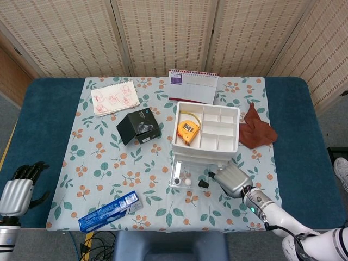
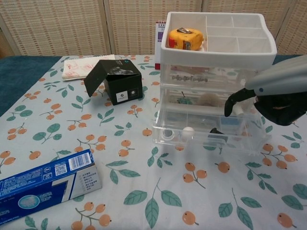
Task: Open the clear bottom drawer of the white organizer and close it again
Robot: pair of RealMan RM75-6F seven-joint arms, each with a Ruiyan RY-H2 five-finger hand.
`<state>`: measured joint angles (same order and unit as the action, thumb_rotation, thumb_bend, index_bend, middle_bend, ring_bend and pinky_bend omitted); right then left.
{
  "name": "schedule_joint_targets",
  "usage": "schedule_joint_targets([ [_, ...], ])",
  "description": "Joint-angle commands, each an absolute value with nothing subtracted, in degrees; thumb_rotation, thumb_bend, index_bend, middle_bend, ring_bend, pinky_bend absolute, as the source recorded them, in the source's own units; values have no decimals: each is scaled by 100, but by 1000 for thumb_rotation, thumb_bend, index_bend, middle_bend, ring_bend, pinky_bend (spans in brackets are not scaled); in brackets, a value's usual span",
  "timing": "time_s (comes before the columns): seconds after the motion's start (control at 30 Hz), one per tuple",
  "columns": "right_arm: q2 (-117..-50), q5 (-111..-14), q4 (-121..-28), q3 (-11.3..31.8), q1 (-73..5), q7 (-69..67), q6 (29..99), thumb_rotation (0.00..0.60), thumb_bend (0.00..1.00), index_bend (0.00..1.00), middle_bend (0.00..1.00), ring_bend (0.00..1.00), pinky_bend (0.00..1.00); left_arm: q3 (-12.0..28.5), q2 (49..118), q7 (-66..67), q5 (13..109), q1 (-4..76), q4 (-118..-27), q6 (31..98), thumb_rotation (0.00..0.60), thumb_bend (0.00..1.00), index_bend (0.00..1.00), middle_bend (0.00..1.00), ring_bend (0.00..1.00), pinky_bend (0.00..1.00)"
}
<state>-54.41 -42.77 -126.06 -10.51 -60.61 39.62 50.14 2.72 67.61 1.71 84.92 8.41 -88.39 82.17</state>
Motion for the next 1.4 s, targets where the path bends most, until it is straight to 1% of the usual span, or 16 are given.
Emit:
schedule_joint_targets([
  [0.03,-5320,-4737,-12591,-820,-5888,3608,5076,600,625,165,881,1000,1000,274,6753,179,8505,842,-8860,8229,600,244,217,191,208,149],
  [0.13,-5427,-5107,-12426,-695,-5793,3431,5039,600,580,174,850,978,1000,269,6745,187,8522,837,-8885,8247,600,244,216,191,208,149],
  [0.2,-5585,-5336,-12276,-601,-5733,3319,5027,600,471,185,832,948,1000,265,6736,186,8529,828,-8899,8262,600,244,216,191,208,149],
  [0.27,-5748,-5534,-12128,-526,-5684,3248,5034,600,370,197,818,940,1000,266,6728,185,8527,821,-8905,8275,600,244,216,191,208,150],
  [0.37,-6004,-5723,-11889,-390,-5664,3169,5008,600,255,205,794,927,1000,265,6710,166,8521,803,-8914,8296,600,244,217,191,208,149],
  [0.47,-6165,-5786,-11763,-277,-5670,3075,4958,600,184,205,769,905,1000,265,6699,155,8505,779,-8905,8322,600,244,217,191,208,150],
  [0.53,-6267,-5857,-11704,-187,-5658,2967,4942,600,166,205,754,885,1000,265,6696,141,8483,756,-8892,8339,600,244,217,191,208,150],
  [0.67,-6449,-6023,-11591,-32,-5591,2639,4908,600,155,205,686,770,999,266,6701,138,8463,741,-8871,8344,600,244,217,190,208,149],
  [0.77,-6568,-6176,-11529,77,-5512,2317,4891,600,162,204,634,673,949,269,6704,139,8470,743,-8863,8343,600,244,217,191,208,149],
  [0.83,-6601,-6262,-11496,117,-5476,2147,4842,600,174,205,616,653,927,271,6706,141,8472,745,-8864,8342,600,244,217,190,208,150],
  [0.93,-6636,-6270,-11455,168,-5422,1957,4808,600,195,205,606,647,922,271,6713,151,8478,747,-8865,8340,600,244,217,190,208,150],
  [0.97,-6641,-6246,-11453,194,-5401,1876,4796,600,184,205,605,650,922,270,6716,156,8479,749,-8865,8337,600,244,217,190,208,150],
  [1.0,-6642,-6238,-11445,214,-5385,1827,4796,600,165,205,605,655,921,269,6718,158,8479,749,-8866,8335,600,244,217,190,208,150],
  [1.1,-6623,-6258,-11429,262,-5337,1755,4829,600,59,205,607,693,922,266,6724,164,8475,746,-8866,8328,600,244,217,191,208,150],
  [1.2,-6609,-6286,-11447,307,-5291,1739,4893,600,4,205,618,722,922,266,6732,170,8480,745,-8868,8333,600,244,217,191,208,150],
  [1.4,-6553,-6328,-11478,381,-5262,1760,4913,600,0,205,658,768,952,265,6730,176,8487,738,-8879,8343,600,244,217,191,208,149],
])
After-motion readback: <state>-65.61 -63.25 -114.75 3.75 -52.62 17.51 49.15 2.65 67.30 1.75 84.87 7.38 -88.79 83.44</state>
